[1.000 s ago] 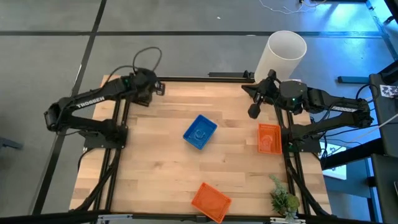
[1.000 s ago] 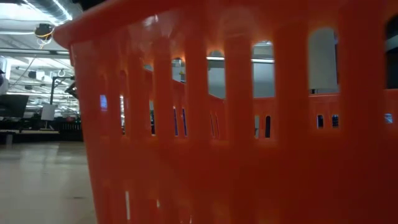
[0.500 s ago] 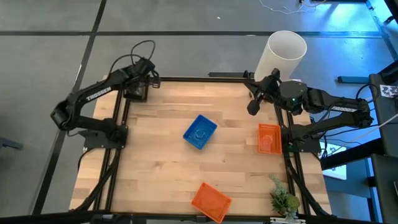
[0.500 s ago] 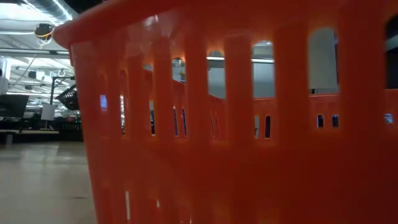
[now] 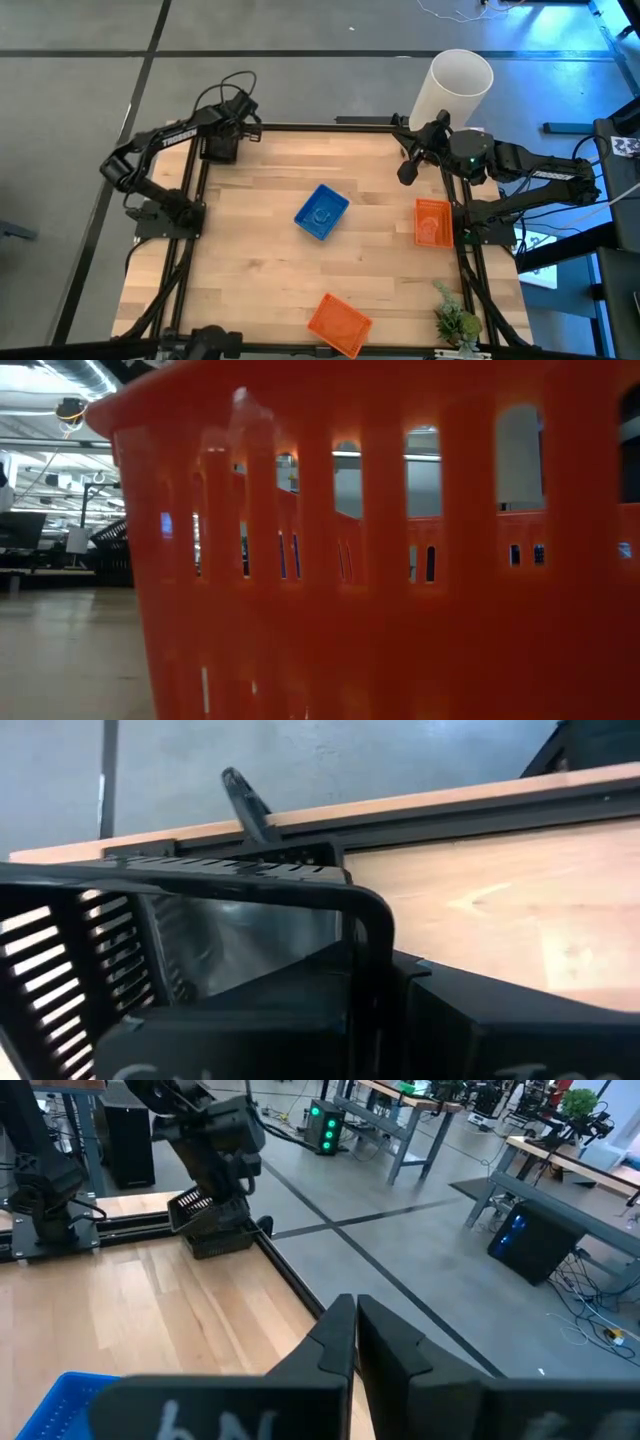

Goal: Stack baskets by color
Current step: Stack the bottom black bin on the top black bin, then stack the bottom orange bin on the top orange bin

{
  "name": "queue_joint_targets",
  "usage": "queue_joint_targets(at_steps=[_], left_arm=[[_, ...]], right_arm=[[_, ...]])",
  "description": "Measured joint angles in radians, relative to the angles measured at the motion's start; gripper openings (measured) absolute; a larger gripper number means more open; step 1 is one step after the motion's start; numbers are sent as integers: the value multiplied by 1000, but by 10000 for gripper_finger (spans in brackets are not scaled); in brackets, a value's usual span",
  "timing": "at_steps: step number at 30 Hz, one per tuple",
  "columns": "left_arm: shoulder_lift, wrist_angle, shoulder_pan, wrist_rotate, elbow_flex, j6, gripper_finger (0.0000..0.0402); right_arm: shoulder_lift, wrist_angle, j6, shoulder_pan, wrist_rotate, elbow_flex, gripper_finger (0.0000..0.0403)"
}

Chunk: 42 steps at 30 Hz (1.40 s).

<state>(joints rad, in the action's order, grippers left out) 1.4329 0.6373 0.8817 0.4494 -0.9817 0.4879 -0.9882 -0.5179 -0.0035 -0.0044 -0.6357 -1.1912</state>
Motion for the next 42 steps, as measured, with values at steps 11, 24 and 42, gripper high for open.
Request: queue_joint_targets(at_steps=[11,24,42], left_arm=[[54,-15,47,-219,0,19,0],[54,39,32,-390,0,25,9],[-64,30,2,-404,-15,-23,71]], right_arm=[[0,0,-1,0,-2,0,16],[0,-3,0,0,-1,0,16],[3,-31,-1,0,29,0,16]])
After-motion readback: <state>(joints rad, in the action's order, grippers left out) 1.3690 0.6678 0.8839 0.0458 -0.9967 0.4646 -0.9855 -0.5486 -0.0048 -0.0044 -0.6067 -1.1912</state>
